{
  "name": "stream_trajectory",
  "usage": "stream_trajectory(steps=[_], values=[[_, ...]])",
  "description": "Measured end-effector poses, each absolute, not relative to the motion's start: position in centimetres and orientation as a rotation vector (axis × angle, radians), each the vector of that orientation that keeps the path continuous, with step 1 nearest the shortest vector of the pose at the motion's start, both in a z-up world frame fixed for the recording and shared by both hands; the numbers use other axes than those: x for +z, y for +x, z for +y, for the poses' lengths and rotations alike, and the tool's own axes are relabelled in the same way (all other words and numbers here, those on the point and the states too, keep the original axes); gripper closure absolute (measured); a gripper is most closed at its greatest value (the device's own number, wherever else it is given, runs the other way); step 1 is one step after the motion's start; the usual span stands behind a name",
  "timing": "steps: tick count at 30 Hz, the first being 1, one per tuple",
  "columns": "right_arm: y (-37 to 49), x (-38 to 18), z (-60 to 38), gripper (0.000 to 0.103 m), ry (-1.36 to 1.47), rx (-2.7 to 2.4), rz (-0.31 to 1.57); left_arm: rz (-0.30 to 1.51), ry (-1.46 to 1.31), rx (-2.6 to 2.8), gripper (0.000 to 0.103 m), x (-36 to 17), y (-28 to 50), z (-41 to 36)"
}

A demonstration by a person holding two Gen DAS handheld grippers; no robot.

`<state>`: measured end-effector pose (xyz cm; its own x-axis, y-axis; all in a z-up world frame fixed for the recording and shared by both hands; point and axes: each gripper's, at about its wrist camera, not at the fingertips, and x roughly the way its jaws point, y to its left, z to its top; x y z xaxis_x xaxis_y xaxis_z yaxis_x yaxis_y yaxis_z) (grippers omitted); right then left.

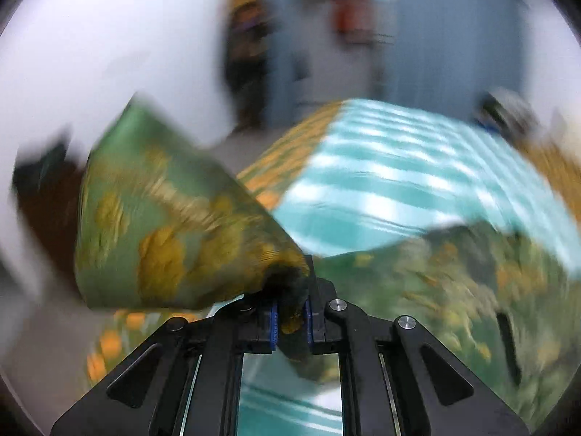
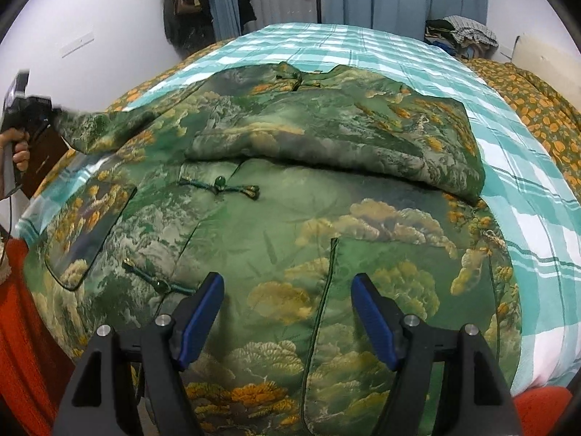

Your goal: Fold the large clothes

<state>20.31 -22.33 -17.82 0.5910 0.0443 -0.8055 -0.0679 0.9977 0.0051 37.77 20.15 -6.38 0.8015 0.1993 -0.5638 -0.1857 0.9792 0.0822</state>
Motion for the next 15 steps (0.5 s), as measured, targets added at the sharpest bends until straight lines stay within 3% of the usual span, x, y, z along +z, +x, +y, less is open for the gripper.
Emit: stream_trajectory(steps=[4,12,15], values=[[20.3,-17.6,-23.2,0.029,0.003,0.049,0.922,0.603,0.247,0.041,0.095,-7.9,38.7,10.7],[19.6,-17.0,-25.7,0.029,0.043,0.003,0.898,0.789,0.356,-0.127,0.094,-15.7,36.9,0.2],[20.2,-16.5,-26.5,0.029,0.082,0.003,0.898,0.851,0.432,-0.152,0.085,-18.3,36.0,-1.7]])
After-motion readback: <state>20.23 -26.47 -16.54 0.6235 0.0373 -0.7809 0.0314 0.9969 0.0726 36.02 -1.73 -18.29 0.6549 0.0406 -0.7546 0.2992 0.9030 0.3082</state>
